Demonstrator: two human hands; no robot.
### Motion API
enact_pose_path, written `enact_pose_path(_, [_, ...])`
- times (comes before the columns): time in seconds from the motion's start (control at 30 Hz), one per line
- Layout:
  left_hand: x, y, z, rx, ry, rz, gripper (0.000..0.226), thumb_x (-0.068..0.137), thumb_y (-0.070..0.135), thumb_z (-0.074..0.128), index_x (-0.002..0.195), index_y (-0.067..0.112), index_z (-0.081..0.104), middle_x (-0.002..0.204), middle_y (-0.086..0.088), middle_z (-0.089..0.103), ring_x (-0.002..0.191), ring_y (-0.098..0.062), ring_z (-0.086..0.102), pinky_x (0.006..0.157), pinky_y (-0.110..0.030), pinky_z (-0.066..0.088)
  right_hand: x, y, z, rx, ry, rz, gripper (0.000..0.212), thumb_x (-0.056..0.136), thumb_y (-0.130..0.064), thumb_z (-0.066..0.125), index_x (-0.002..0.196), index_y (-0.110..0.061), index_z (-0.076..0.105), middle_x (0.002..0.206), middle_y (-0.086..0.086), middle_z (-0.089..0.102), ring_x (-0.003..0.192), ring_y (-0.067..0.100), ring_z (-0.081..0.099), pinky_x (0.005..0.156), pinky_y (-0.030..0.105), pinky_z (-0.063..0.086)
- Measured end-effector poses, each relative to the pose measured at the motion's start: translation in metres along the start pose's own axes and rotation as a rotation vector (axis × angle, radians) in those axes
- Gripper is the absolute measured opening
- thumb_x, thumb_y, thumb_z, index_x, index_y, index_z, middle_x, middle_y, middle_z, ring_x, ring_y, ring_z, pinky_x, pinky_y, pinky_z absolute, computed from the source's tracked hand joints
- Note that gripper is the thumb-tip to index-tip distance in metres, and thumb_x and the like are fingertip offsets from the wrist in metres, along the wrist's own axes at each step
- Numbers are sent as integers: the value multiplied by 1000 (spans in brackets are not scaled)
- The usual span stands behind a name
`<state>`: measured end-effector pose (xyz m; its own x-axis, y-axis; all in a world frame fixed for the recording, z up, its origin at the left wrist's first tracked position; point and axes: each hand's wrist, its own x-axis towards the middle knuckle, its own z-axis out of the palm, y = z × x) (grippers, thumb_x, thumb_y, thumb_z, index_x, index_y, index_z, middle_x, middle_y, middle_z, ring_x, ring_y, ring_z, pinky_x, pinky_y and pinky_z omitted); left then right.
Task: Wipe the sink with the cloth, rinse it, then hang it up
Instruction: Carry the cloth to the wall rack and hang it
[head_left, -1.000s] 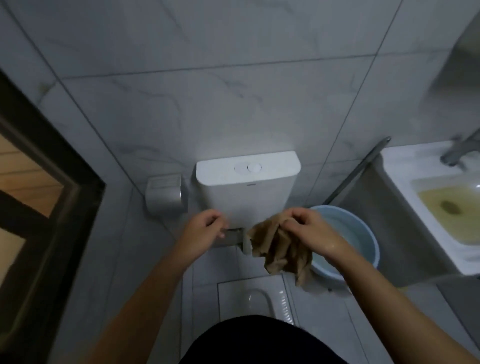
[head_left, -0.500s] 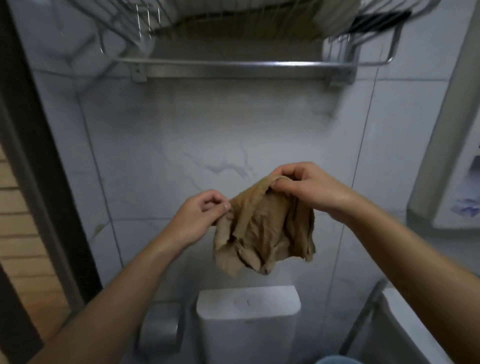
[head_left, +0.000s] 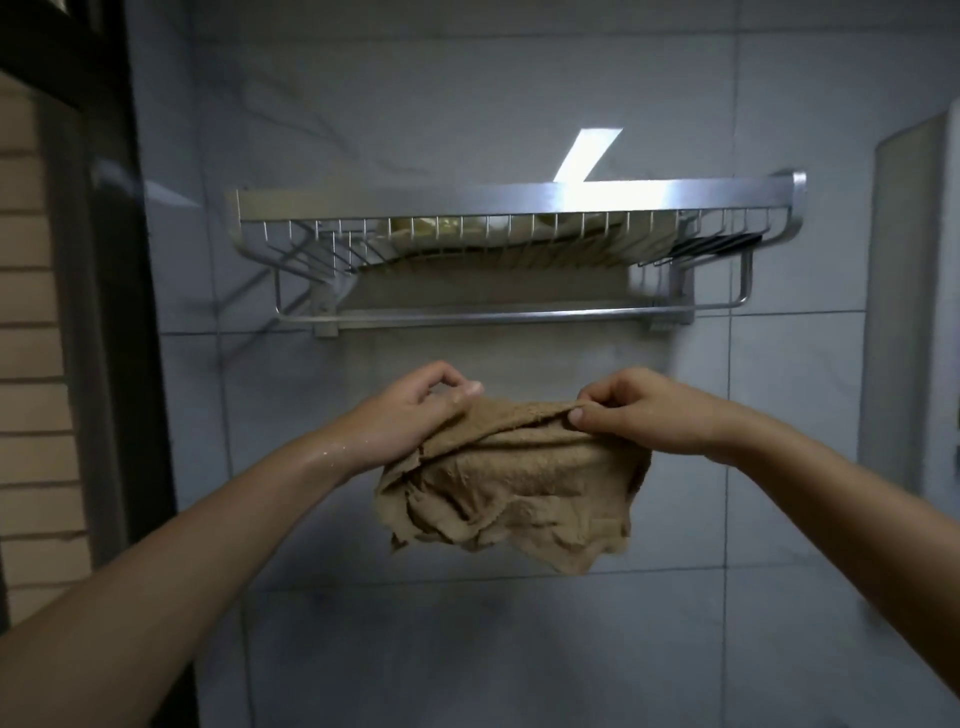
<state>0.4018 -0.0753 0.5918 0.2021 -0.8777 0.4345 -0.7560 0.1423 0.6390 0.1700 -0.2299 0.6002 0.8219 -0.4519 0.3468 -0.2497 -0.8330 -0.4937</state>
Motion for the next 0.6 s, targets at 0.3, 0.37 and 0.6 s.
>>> enact_pose_path(0.3, [26, 18, -23, 214, 77, 168, 12, 98, 23, 64, 91, 21, 74, 77, 7, 68, 67, -3, 64, 59, -27, 56, 12, -7, -26, -11, 143, -61, 37, 93, -43, 62, 83, -8, 72, 73, 7, 64, 64, 6, 60, 62, 21, 49])
enact_pose_path(0.37, [32, 22, -30, 255, 122, 160, 16, 100, 24, 60, 91, 22, 73, 78, 3, 69, 68, -15, 68, 54, -34, 59, 13, -6, -34, -38, 60, -21, 32, 91, -46, 63, 87, -16, 72, 82, 5, 70, 71, 8, 67, 66, 21, 52])
enact_pose_path(0.6, [67, 22, -39, -255, 239, -43, 12, 98, 16, 63, 101, 16, 74, 76, -3, 66, 50, -7, 64, 43, -24, 52, 17, 8, -64, -81, 157, -27, 25, 95, -38, 60, 91, -14, 68, 88, 12, 65, 78, 19, 64, 70, 32, 53])
